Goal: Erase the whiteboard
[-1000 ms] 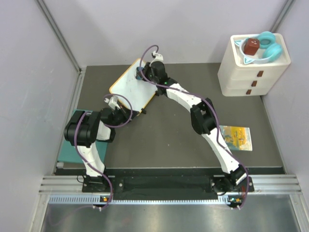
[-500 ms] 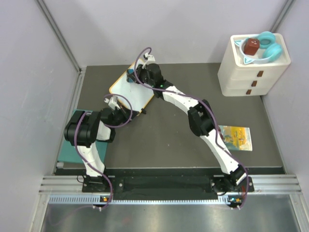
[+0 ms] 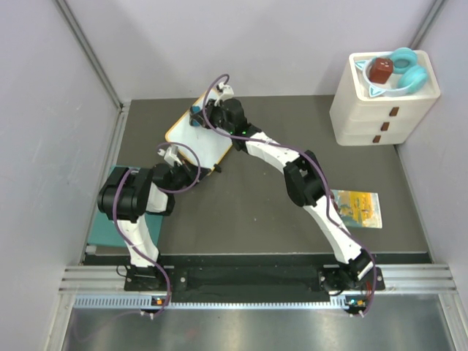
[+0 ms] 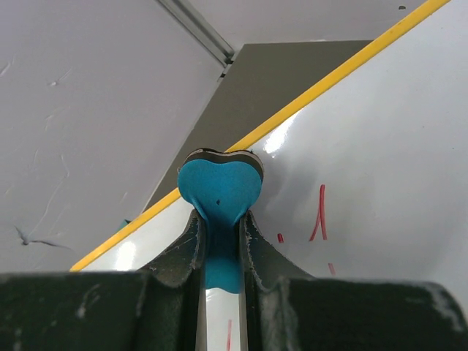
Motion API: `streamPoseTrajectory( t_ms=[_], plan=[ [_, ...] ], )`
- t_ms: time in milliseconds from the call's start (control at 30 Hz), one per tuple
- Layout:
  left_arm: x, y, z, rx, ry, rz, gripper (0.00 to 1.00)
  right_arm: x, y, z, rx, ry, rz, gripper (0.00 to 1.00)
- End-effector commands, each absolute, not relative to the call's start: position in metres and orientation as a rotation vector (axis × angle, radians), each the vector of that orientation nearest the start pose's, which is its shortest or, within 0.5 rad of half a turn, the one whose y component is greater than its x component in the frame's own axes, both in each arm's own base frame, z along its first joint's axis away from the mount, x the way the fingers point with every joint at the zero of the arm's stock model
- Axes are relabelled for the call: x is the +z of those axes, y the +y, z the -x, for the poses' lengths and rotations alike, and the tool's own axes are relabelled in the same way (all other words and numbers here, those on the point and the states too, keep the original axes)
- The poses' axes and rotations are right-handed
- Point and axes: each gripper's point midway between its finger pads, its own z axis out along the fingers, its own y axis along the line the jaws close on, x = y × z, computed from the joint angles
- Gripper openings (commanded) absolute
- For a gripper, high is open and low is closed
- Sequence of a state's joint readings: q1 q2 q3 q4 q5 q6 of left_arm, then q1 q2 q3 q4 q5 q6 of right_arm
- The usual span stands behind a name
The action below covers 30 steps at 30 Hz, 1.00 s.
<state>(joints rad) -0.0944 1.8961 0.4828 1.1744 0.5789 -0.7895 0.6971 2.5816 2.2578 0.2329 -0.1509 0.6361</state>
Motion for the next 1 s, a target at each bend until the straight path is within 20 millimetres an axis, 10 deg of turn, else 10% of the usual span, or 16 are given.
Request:
streamPoseTrajectory(
  t_ms=[0,433,967],
  plan=[
    [0.024,-0.190,-0.331,-1.297,2.088,0.088,0.00,0.169,0.495,-0.546,1.086,1.805,0.092,0.00],
    [0.025,-0.189,-0.331,-1.300,2.081,0.086,0.00,0.136,0.432,-0.592,0.993,1.872,-0.117,0.00],
    [0.025,-0.190,-0.330,-1.300,2.078,0.081,0.00,0.185,0.490,-0.552,1.127,1.784,0.089,0.00]
  ],
)
